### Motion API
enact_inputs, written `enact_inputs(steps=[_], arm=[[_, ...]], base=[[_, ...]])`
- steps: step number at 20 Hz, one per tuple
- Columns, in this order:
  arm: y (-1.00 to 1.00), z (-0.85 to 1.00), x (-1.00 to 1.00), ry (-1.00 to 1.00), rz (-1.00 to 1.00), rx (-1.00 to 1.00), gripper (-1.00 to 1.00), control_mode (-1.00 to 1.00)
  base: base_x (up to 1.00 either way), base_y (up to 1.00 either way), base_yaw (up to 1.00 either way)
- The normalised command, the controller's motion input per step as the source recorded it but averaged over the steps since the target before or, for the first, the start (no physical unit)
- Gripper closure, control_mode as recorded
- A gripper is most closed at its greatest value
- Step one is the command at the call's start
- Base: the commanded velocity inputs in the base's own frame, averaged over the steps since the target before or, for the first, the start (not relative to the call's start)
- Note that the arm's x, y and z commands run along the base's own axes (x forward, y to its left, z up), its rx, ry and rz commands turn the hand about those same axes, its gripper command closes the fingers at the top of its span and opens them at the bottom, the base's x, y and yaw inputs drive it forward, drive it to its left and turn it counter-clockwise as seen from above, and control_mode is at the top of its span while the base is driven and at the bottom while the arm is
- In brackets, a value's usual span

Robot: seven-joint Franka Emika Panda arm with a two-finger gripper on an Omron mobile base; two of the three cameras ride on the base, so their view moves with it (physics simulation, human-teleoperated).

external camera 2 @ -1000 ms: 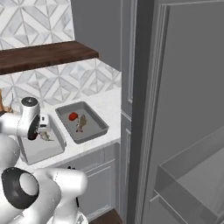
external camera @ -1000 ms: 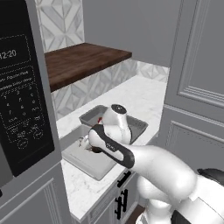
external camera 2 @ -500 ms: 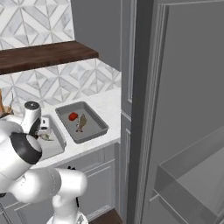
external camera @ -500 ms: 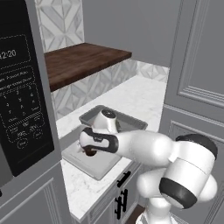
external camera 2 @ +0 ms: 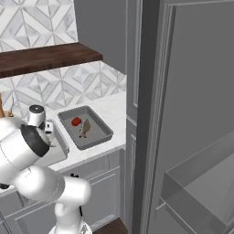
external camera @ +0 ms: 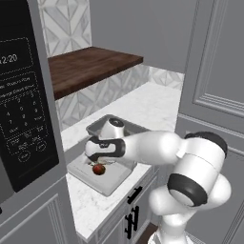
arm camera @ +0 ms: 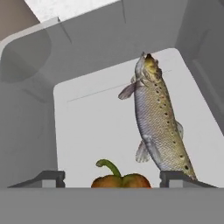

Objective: Place one bell pepper and one fish in each tupperware on the nearby counter, to pack two identical lunches.

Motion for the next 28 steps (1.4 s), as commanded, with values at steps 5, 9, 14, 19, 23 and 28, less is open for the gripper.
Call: enact_inputs(steps=[5, 9, 14, 19, 23, 28], arm=[[0.18, -0.03, 0.06, 0.0, 0.0, -0.03, -1.0, -1.0], [-0.06, 0.42, -0.34, 0.0, 0.0, 0.0, -1.0, -1.0], [-0.33, 0.83, -0.62, -0.02, -0.02, 0.0, -1.0, -1.0], [-0.64, 0.4, -0.71, -0.06, -0.06, 0.0, -1.0, -1.0], [-0.92, 0.25, -0.83, -0.11, -0.08, 0.0, -1.0, -1.0], [-0.98, 0.4, -0.87, -0.09, -0.06, 0.0, -1.0, -1.0]], base=[[0.0, 0.0, 0.0], [0.0, 0.0, 0.0], [0.0, 0.0, 0.0], [0.0, 0.0, 0.0], [0.0, 0.0, 0.0], [0.0, 0.0, 0.0]])
